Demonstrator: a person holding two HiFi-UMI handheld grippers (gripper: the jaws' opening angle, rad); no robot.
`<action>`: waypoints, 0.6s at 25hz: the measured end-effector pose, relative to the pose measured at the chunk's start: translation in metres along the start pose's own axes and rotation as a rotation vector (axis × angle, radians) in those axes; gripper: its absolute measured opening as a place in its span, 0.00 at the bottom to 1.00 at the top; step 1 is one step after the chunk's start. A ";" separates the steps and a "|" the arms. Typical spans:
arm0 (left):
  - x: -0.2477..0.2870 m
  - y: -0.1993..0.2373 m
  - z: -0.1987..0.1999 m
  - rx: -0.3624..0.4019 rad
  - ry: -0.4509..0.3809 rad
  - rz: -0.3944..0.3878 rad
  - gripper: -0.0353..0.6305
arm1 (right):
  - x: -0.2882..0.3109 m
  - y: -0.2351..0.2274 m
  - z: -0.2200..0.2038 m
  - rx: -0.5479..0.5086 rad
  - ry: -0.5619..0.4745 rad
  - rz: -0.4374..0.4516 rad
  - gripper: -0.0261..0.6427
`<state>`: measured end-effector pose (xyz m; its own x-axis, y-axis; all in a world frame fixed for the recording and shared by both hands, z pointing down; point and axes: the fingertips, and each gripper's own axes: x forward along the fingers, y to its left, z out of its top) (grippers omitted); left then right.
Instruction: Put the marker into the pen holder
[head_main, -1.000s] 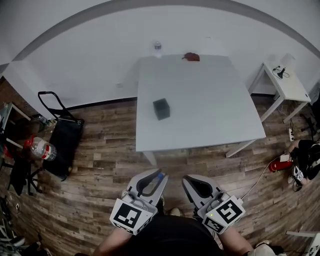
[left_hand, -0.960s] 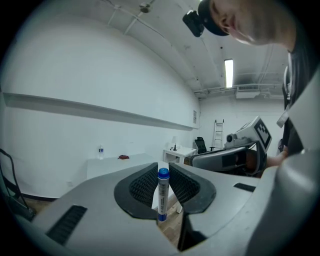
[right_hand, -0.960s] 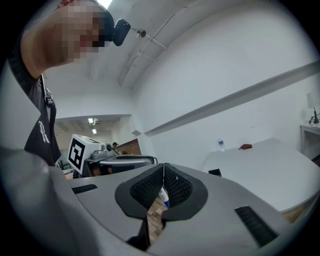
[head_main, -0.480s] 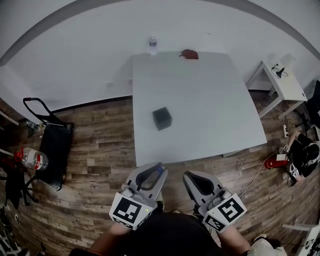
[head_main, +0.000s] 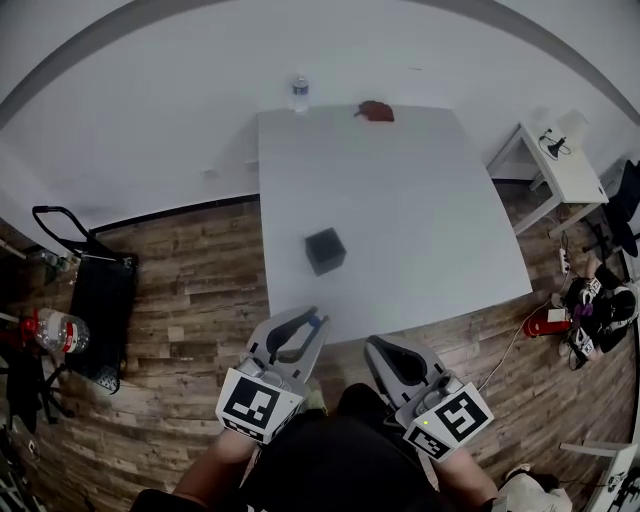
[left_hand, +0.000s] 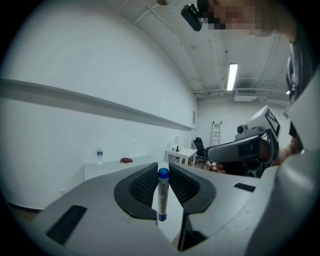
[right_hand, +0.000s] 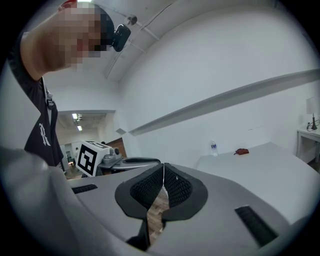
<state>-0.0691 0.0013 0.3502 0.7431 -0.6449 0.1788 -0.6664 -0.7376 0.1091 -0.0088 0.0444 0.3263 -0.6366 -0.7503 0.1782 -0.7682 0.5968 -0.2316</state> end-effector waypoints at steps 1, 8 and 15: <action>0.004 0.005 -0.001 0.005 0.004 0.005 0.16 | 0.002 -0.002 0.001 0.002 0.001 0.001 0.06; 0.055 0.030 -0.005 0.008 0.029 0.046 0.16 | 0.022 -0.045 -0.002 0.047 0.028 0.025 0.06; 0.108 0.060 -0.014 0.060 0.092 0.135 0.16 | 0.066 -0.103 0.015 0.046 0.060 0.130 0.06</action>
<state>-0.0296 -0.1095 0.3892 0.6362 -0.7202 0.2767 -0.7532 -0.6575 0.0203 0.0289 -0.0709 0.3477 -0.7345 -0.6485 0.2000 -0.6760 0.6732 -0.2998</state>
